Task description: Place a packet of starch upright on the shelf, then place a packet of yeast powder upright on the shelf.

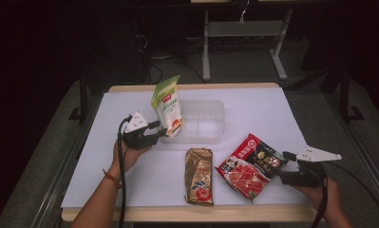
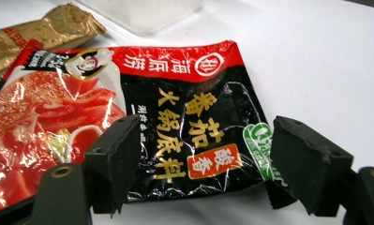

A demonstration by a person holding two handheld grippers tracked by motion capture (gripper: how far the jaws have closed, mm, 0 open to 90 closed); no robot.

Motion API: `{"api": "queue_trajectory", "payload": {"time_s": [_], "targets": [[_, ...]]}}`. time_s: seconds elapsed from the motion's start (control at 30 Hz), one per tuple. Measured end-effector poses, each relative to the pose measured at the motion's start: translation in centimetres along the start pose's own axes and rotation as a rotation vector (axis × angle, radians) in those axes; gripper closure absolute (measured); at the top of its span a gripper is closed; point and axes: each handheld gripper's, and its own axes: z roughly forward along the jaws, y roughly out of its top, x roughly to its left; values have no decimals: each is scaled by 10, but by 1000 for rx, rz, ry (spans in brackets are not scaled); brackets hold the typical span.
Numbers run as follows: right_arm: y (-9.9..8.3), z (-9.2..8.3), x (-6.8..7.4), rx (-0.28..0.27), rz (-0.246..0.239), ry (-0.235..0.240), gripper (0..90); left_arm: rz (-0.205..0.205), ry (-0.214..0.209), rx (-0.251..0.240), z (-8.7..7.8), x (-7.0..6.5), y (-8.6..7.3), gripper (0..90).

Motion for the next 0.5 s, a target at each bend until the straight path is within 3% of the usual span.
{"api": "queue_trajectory", "payload": {"time_s": [0.17,0.3,0.5], "targets": [[1,0,0,-20,12,12,245,5,-43,-35,-4,-3,3,477],[1,0,0,-15,18,11,244,35,-48,-27,-4,-10,7,457],[1,0,0,-8,7,7,244,39,-87,-27,-5,-17,10,436]]}}
